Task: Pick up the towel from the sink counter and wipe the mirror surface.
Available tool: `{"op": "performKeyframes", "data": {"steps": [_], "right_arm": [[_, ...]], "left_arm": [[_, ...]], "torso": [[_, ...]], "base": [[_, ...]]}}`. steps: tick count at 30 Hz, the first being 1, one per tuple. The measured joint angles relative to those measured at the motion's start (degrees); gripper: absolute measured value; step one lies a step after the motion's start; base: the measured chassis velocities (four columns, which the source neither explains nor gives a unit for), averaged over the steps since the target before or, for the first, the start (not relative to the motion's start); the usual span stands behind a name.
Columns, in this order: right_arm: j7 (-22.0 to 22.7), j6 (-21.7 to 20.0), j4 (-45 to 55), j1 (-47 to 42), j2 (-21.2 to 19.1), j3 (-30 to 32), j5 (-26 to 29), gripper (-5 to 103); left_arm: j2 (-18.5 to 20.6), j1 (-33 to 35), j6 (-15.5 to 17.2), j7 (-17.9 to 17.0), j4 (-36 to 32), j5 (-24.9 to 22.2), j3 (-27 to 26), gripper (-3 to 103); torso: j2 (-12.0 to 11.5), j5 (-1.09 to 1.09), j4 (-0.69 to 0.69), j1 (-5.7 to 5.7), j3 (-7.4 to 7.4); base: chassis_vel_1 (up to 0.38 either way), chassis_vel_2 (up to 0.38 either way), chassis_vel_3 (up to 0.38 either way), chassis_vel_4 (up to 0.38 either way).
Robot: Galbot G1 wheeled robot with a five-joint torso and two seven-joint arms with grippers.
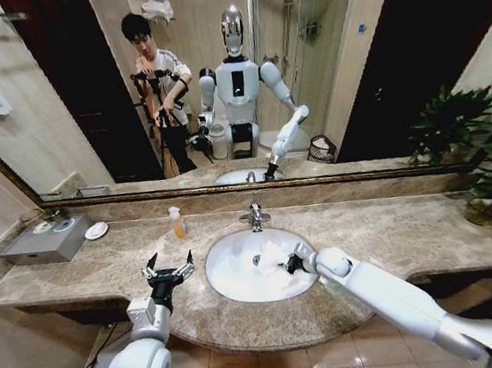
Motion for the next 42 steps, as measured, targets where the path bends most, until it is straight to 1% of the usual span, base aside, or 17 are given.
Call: {"op": "performKeyframes", "data": {"steps": [4,8,9,11,13,17,18,19,22,23,25,31,35,38,40,42], "right_arm": [[0.0,0.2,1.2,-0.6,-1.0,-0.1,0.5,10],[0.4,-0.9,6.8,-2.4,-3.7,-3.4,2.8,10],[0.4,-0.9,6.8,-2.4,-3.7,-3.4,2.8,10],[0.5,-1.7,9.9,-2.6,-4.7,-6.0,4.5,10],[0.6,-1.9,10.4,-2.3,-4.6,-6.8,5.0,10],[1.1,-1.4,5.9,1.2,-1.0,-8.3,5.2,10],[1.1,-1.4,5.9,1.2,-1.0,-8.3,5.2,10],[1.0,-1.0,3.7,2.6,0.3,-8.5,5.1,10],[0.0,0.8,-1.8,5.8,3.2,-9.0,2.9,10],[0.0,0.8,-1.8,5.8,3.2,-9.0,2.9,10],[-0.6,1.3,-3.3,7.0,4.5,-9.3,1.5,10],[0.2,1.0,-0.5,5.0,4.4,-11.5,2.2,10],[1.6,0.6,5.6,2.7,1.6,-14.9,4.0,10],[2.1,-0.2,8.2,2.8,0.9,-16.3,5.6,10],[2.3,-0.2,7.8,3.3,1.4,-16.4,5.8,10],[2.6,0.3,4.6,4.8,3.7,-15.8,5.7,10]], "left_arm": [[0.0,0.0,0.0,0.0,0.0,0.0,0.0,100],[0.0,0.0,0.0,0.0,0.0,0.0,0.0,100],[0.0,0.0,0.0,0.0,0.0,0.0,0.0,100],[0.0,0.0,0.0,0.0,0.0,0.0,0.0,100],[0.0,0.0,0.0,0.0,0.0,0.0,0.0,100],[0.0,0.0,0.0,0.0,0.0,0.0,0.0,100],[0.0,0.0,0.0,0.0,0.0,0.0,0.0,100],[0.0,0.0,0.0,0.0,0.0,0.0,0.0,100],[0.0,0.0,0.0,0.0,0.0,0.0,0.0,100],[0.0,0.0,0.0,0.0,0.0,0.0,0.0,100],[0.0,0.0,0.0,0.0,0.0,0.0,0.0,100],[0.0,0.0,0.0,0.0,0.0,0.0,0.0,100],[0.0,0.0,0.0,0.0,0.0,0.0,0.0,100],[0.0,0.0,0.0,0.0,0.0,0.0,0.0,100],[0.0,0.0,0.0,0.0,0.0,0.0,0.0,100],[0.0,0.0,0.0,0.0,0.0,0.0,0.0,100]], "torso": [[0.0,-0.01,-0.02,0.00,0.00],[0.0,0.01,-0.04,0.00,0.00],[0.0,0.01,-0.04,0.00,0.00],[0.0,-0.01,-0.03,-0.01,-0.01],[0.0,0.00,-0.04,-0.01,-0.01],[0.0,0.01,-0.01,0.00,0.00],[0.0,0.01,-0.01,0.00,0.00],[0.0,0.00,0.00,0.00,0.00],[0.0,0.00,0.00,0.01,0.00],[0.0,0.00,0.00,0.01,0.00],[0.0,-0.01,0.00,0.02,0.00],[0.0,0.00,-0.02,0.01,0.00],[0.0,-0.01,-0.05,-0.01,-0.01],[0.0,-0.01,-0.05,-0.01,-0.01],[0.0,-0.01,-0.04,-0.01,-0.01],[0.0,0.01,0.00,-0.01,0.00]], "base": [[0.000,0.000,0.000,0.000],[0.000,0.000,0.000,0.000],[0.000,0.000,0.000,0.000],[0.000,0.000,0.000,0.000],[0.000,0.000,0.000,0.000],[0.000,0.000,0.000,0.000],[0.000,0.000,0.000,0.000],[0.000,0.000,0.000,0.000],[0.000,0.000,0.000,0.000],[0.000,0.000,0.000,0.000],[0.000,0.000,0.000,0.000],[0.000,0.000,0.000,0.000],[0.000,0.000,0.000,0.000],[0.000,0.000,0.000,0.000],[0.000,0.000,0.000,0.000],[0.000,0.000,0.000,0.000]]}}
